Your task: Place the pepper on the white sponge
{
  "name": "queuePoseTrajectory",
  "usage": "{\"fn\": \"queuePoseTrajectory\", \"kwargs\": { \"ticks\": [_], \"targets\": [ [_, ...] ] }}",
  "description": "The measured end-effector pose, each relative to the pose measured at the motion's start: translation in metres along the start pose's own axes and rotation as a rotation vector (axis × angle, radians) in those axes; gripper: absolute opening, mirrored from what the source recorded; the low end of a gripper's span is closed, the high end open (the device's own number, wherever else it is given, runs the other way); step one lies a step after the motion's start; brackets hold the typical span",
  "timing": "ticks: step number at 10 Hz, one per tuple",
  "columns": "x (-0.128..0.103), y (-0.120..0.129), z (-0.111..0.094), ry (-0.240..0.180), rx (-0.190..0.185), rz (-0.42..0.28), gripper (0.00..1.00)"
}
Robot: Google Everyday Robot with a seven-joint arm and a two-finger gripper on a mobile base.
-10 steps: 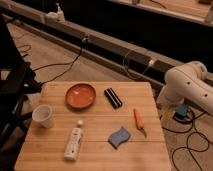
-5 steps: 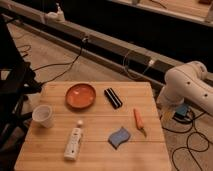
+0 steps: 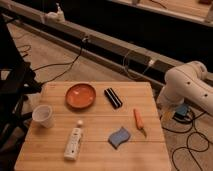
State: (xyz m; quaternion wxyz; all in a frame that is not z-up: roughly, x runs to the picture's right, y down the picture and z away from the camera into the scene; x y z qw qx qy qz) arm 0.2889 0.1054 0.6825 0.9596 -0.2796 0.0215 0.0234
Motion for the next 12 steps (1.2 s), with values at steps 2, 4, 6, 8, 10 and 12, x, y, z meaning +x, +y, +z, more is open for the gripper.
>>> {"fn": "queuePoseTrajectory", "kwargs": {
  "ticks": [2,4,6,8,10,12],
  "targets": [
    [-0.001,-0.002,-0.003,0.012,0.002,-0.069,0.65],
    [-0.011,-0.001,0.001,0.014,0.007,-0.236,0.65],
    [-0.035,0.001,0.019,-0.021,0.030,-0.433,0.65],
    [-0.062,0.003,0.041,-0.076,0.060,-0.604,0.65],
    [-0.083,0.006,0.060,-0.115,0.080,-0.709,0.65],
    [-0.085,0.006,0.060,-0.116,0.083,-0.717,0.65]
  ]
}}
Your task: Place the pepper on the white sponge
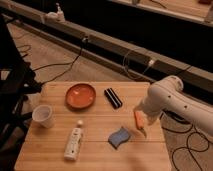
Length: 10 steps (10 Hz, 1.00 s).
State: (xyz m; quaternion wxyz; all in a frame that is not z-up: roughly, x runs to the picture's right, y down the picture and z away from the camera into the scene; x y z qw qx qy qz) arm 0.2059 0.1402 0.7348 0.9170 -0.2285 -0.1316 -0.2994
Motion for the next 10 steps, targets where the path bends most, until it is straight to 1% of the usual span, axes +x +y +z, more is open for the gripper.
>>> {"fn": "queuePoseTrajectory", "kwargs": {
  "ticks": [2,3,4,5,7,8,10],
  "targets": [
    [0.002,0.002,0.000,0.008,-0.010,-0.005,0.65],
    [0.009,0.015,0.004,0.032,-0.058,-0.015,0.65],
    [0.019,0.022,0.008,0.059,-0.093,-0.028,0.65],
    [0.028,0.022,0.017,0.087,-0.124,-0.055,0.65],
    [0.034,0.013,0.035,0.102,-0.142,-0.097,0.65],
    [0.035,0.007,0.047,0.095,-0.137,-0.110,0.65],
    [0.032,-0.003,0.065,0.068,-0.116,-0.110,0.65]
  ]
}}
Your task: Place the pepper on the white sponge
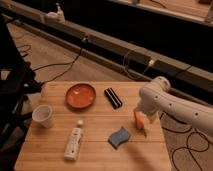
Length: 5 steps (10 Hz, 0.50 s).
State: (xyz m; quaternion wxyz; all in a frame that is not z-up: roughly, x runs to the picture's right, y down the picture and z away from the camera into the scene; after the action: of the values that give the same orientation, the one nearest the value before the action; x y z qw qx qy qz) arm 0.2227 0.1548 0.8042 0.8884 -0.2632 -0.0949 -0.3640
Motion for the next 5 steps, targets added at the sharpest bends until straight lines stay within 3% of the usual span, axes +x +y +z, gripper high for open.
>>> {"fn": "queuePoseTrajectory", "kwargs": {
  "ticks": [3,5],
  "targets": [
    [-0.004,-0.006,0.026,-0.060,0.027,0.031,0.65],
    [-0.005,0.000,0.048,-0.106,0.024,0.060,0.65]
  ]
}}
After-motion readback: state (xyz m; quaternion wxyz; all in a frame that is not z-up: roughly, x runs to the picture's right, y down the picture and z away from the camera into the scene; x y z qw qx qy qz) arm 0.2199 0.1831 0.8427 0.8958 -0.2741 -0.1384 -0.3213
